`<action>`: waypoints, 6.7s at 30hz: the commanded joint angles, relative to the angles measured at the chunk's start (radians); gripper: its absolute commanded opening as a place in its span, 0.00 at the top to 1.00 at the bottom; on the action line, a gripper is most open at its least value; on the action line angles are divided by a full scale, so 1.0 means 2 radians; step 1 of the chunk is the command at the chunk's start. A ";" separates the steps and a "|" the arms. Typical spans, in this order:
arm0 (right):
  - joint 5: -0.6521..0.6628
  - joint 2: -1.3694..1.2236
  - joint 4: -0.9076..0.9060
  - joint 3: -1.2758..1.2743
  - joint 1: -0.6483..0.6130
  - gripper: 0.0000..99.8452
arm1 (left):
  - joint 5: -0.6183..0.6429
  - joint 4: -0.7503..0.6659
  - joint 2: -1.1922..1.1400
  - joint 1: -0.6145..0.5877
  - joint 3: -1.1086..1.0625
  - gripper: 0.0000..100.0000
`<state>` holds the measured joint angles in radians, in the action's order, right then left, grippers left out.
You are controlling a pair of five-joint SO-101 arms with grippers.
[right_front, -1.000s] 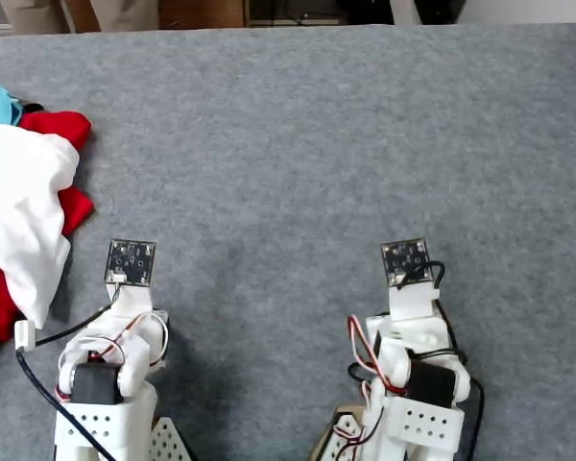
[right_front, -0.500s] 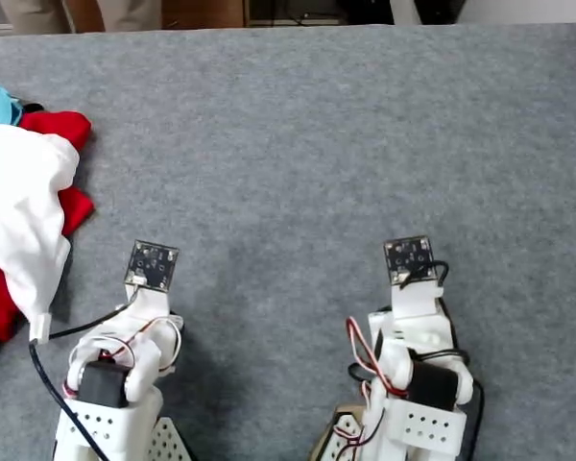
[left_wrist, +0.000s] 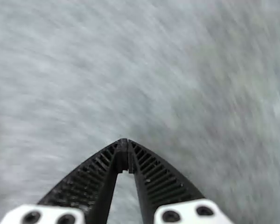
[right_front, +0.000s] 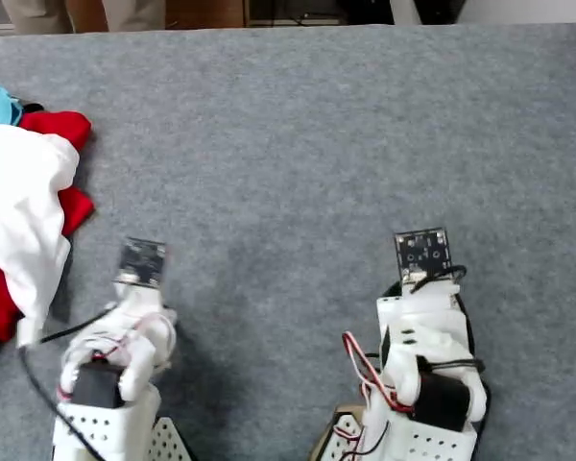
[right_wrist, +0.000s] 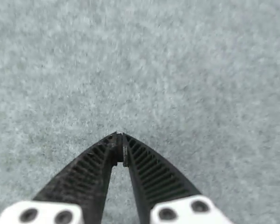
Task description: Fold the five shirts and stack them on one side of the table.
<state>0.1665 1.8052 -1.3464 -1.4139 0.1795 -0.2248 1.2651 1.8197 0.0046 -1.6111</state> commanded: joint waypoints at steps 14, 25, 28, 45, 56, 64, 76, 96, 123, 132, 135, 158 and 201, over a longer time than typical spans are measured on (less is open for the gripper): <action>0.000 -0.051 -0.077 0.206 0.009 0.99 | -0.039 0.048 -0.011 -0.135 0.262 0.98; -0.055 -0.359 -0.136 0.526 0.005 0.99 | -0.035 0.133 -0.263 -0.158 0.496 0.98; -0.087 -0.406 -0.141 0.567 0.005 0.99 | -0.035 0.154 -0.347 -0.160 0.557 0.98; -0.130 -0.524 -0.132 0.596 -0.113 0.87 | -0.040 0.182 -0.719 -0.303 0.826 0.98; -0.151 -0.629 -0.132 0.686 -0.188 0.86 | -0.077 0.102 -0.837 -0.355 0.863 0.97; -0.180 -0.702 -0.133 0.718 -0.226 0.86 | -0.088 0.044 -0.943 -0.405 0.934 0.86; -0.205 -0.754 -0.119 0.723 -0.254 0.86 | -0.091 0.094 -1.094 -0.426 0.994 0.90; -0.204 -0.755 -0.105 0.724 -0.250 0.90 | -0.017 0.214 -1.006 -0.327 1.102 0.98; -0.154 -0.755 -0.217 0.932 0.121 0.90 | 0.138 0.218 -0.663 0.261 0.773 0.98; -0.153 -0.710 -0.216 0.821 0.170 0.90 | 0.140 0.165 -0.666 0.267 0.735 0.98; -0.153 -0.692 -0.214 0.776 0.166 0.90 | 0.140 0.168 -0.666 0.265 0.734 0.98; -0.196 -0.683 -0.213 0.705 -0.073 0.90 | 0.117 0.243 -0.666 -0.065 0.707 0.74; -0.279 -0.922 -0.107 0.787 -0.177 0.90 | 0.177 -0.035 -0.801 -0.071 0.473 0.83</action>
<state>-0.3920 -0.0376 -1.5781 0.1082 -0.1949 0.1220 1.1822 0.2961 -0.1442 -0.7211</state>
